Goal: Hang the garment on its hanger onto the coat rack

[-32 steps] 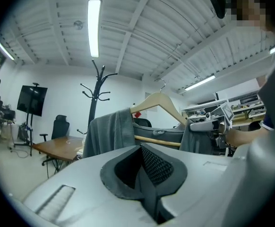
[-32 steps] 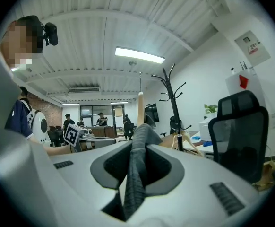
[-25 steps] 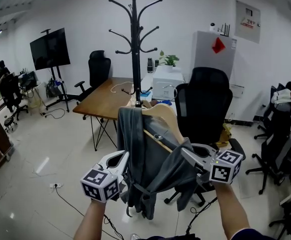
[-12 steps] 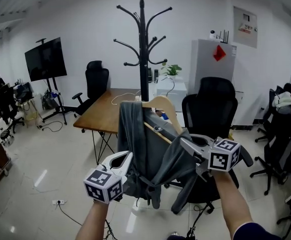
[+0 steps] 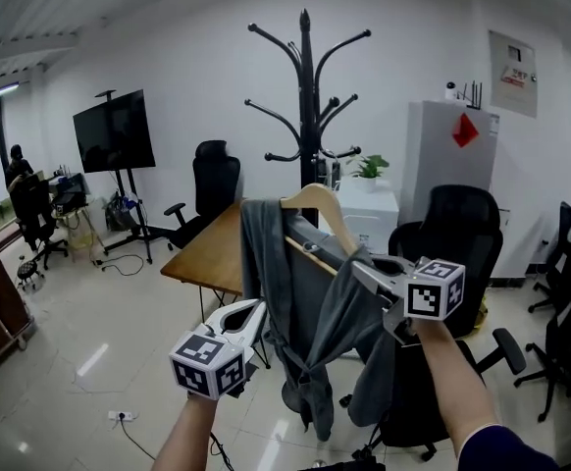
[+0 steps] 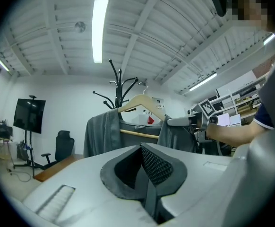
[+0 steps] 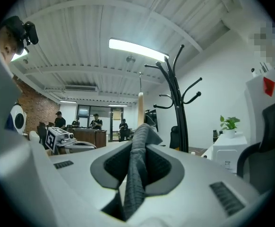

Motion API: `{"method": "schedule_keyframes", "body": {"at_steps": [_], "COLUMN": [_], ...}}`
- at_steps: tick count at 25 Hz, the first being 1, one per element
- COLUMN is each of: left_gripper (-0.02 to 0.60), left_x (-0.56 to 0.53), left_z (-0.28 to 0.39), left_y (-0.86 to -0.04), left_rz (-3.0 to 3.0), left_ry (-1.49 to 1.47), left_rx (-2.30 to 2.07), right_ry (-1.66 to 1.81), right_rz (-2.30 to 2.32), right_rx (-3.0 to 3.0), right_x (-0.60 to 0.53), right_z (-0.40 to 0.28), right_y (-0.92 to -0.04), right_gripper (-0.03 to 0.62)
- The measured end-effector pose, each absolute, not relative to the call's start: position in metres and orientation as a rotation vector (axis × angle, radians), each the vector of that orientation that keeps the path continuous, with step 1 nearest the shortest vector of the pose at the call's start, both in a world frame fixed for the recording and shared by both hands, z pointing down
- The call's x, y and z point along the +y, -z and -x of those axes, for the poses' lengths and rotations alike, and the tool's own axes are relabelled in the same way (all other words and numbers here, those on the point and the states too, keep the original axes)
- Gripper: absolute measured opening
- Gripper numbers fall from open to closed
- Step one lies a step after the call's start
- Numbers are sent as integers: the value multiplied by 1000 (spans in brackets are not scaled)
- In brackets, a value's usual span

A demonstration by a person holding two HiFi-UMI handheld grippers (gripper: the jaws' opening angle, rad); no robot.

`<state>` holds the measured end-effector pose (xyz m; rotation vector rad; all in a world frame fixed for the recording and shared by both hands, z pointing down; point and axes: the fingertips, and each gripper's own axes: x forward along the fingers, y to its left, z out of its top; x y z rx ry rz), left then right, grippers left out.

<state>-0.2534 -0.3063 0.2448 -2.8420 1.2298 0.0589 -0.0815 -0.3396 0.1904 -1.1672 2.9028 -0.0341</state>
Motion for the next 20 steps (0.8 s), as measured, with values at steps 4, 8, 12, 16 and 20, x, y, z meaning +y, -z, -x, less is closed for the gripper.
{"method": "schedule_keyframes", "body": {"at_steps": [4,8,12,16,20], "left_gripper": [-14,-14,-14,-14,-14], "left_x": [-344,-371,-389,-407,-426], "left_z": [250,251,255,265,277], "left_y": [-234,-239,-248,-249,-246], "left_rz": [2803,2780,2777,2771,2773], "left_ry": [-80,-86,-61,-64,-61], "left_rx": [1277,1339,1382,1395,1405], "right_ry": [29,43,78,128,182], "right_rz": [1125,1085,1048,1053,1076], "right_rx": [2933,2971,2996,3006,3013], "right_x": [-393,-436,-470,-500,-524], "right_z": [79,81,92,99,104], "right_y": [-180,-181,-186,-198,-213], "right_gripper": [84,85,84,84,84]}}
